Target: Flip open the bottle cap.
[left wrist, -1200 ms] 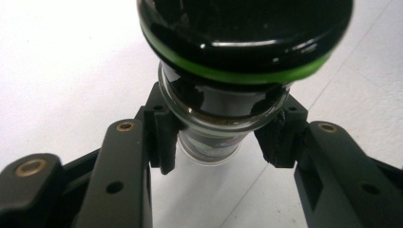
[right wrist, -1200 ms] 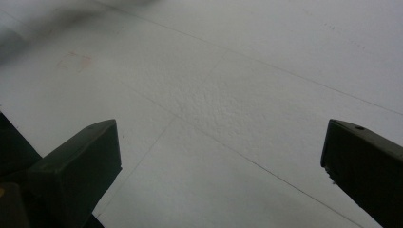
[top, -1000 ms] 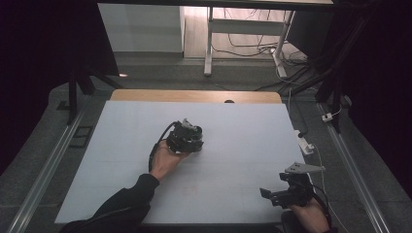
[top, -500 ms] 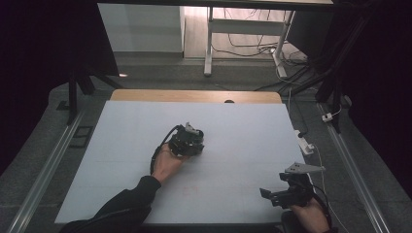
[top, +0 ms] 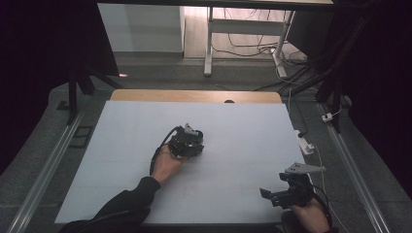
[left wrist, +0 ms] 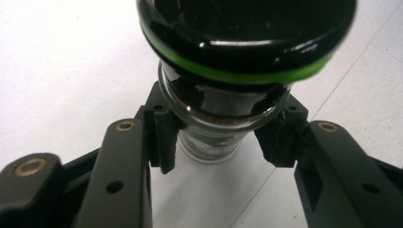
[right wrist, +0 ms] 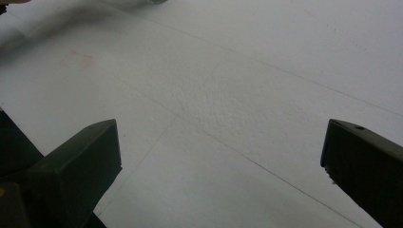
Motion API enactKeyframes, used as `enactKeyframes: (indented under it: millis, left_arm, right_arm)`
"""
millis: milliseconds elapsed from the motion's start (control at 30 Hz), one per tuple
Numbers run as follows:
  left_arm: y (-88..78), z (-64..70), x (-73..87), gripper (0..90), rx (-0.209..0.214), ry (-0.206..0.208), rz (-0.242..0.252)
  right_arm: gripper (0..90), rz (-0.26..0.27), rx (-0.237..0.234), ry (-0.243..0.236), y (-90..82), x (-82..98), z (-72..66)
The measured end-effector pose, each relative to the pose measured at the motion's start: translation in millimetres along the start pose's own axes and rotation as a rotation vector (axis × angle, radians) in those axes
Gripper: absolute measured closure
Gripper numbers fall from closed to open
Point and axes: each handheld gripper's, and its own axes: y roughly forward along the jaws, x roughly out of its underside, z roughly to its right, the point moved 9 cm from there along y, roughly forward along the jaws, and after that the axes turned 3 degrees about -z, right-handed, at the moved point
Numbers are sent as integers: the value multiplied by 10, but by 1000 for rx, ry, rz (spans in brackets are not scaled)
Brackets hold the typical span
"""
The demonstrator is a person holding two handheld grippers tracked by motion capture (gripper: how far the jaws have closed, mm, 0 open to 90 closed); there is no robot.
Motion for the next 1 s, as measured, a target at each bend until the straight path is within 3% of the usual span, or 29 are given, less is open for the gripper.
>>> enactKeyframes:
  millis: [333,700,1000]
  left_arm:
    - [3,-1,5,532,3,1,7]
    - [7,-1,11,533,4,3,21]
    - [6,-2,16,533,4,8,20]
  right_arm:
    - [0,16,8,-22,-24,-20,-20]
    - [0,54,-50,-45,-19,-132,-140]
    - [0,92,-65,-104,22,-308,-277]
